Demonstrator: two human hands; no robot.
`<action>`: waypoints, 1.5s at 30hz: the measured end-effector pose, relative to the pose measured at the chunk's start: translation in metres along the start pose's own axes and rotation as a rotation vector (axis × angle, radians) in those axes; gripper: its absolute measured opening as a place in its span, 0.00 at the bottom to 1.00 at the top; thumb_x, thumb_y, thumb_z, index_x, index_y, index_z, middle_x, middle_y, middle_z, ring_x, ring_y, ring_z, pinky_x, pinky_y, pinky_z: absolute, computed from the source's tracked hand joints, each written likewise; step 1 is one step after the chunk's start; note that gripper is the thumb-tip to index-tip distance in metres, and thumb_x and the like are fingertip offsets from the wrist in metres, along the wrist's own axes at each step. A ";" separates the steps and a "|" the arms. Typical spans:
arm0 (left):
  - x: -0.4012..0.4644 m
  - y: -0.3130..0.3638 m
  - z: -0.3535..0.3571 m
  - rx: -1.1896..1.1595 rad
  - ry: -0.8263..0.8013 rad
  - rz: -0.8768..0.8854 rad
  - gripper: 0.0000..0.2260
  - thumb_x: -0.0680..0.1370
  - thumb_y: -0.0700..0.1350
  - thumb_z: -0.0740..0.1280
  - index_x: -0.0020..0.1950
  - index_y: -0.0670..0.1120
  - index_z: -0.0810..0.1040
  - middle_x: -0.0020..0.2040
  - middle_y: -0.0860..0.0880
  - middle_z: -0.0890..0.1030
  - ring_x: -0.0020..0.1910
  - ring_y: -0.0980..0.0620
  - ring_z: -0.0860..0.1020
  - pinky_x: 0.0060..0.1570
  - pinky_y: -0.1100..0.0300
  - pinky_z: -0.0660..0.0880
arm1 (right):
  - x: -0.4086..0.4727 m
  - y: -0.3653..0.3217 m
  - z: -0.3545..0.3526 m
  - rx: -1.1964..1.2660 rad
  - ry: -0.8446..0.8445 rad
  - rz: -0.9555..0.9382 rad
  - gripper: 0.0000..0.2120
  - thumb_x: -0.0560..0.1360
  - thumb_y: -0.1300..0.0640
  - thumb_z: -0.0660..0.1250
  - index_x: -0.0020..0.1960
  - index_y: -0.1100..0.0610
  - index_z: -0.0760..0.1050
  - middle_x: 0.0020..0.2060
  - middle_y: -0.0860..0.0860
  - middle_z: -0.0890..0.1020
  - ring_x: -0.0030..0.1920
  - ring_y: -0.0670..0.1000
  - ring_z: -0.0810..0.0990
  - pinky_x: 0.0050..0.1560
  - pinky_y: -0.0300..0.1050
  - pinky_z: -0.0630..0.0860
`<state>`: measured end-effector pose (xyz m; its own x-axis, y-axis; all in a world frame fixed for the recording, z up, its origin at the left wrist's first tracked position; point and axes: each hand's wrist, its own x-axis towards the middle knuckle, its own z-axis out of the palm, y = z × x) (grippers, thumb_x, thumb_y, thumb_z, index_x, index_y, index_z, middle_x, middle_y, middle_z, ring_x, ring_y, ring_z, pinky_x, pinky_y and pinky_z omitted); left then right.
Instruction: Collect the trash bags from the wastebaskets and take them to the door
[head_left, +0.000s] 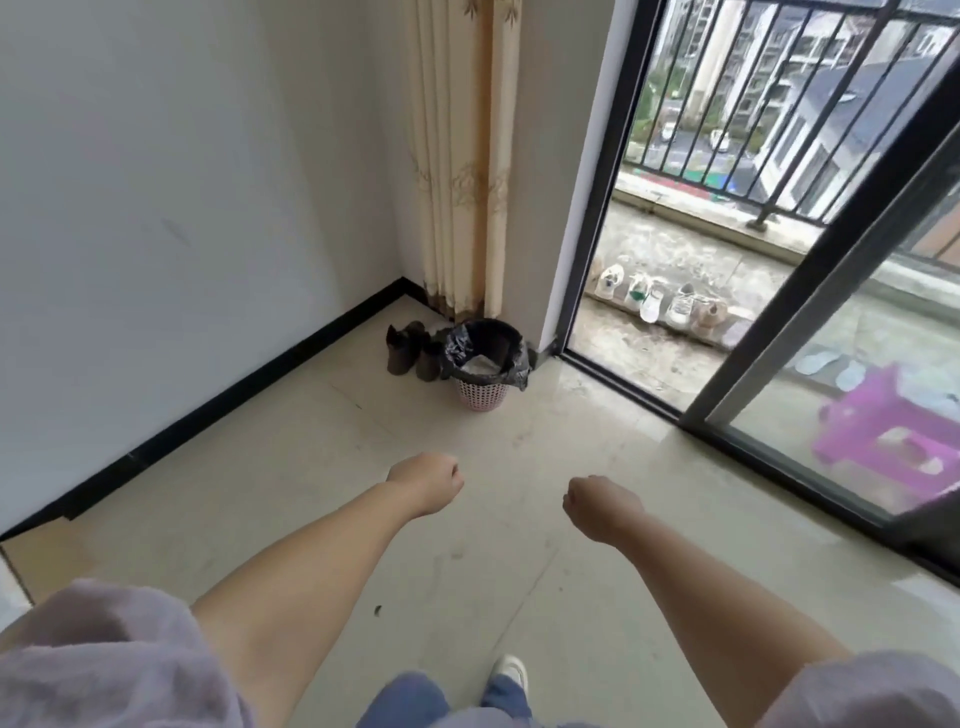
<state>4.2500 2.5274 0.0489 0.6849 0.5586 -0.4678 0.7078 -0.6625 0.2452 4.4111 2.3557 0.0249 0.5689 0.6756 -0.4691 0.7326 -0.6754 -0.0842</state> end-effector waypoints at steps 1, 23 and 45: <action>0.017 0.005 -0.008 -0.010 -0.006 -0.003 0.14 0.80 0.48 0.54 0.56 0.45 0.75 0.57 0.44 0.78 0.55 0.42 0.76 0.50 0.56 0.71 | 0.017 0.004 -0.012 -0.006 -0.009 0.007 0.16 0.79 0.54 0.50 0.55 0.60 0.73 0.56 0.56 0.76 0.55 0.58 0.77 0.48 0.45 0.70; 0.424 -0.066 -0.123 -0.326 -0.183 -0.151 0.11 0.78 0.46 0.56 0.36 0.48 0.67 0.40 0.47 0.75 0.37 0.47 0.69 0.39 0.60 0.67 | 0.426 -0.034 -0.122 0.156 -0.121 0.091 0.16 0.78 0.56 0.51 0.55 0.62 0.74 0.56 0.58 0.77 0.55 0.59 0.77 0.46 0.45 0.70; 0.778 -0.148 0.169 -1.097 -0.104 -0.607 0.29 0.81 0.61 0.46 0.55 0.39 0.74 0.45 0.41 0.80 0.42 0.43 0.79 0.40 0.56 0.74 | 0.777 0.025 0.159 1.064 -0.192 0.427 0.24 0.81 0.42 0.45 0.58 0.59 0.69 0.51 0.58 0.78 0.50 0.58 0.79 0.51 0.52 0.77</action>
<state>4.6492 2.9761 -0.4945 0.2177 0.5524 -0.8046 0.7084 0.4777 0.5196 4.8121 2.8166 -0.4815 0.5613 0.3383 -0.7553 -0.2411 -0.8062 -0.5403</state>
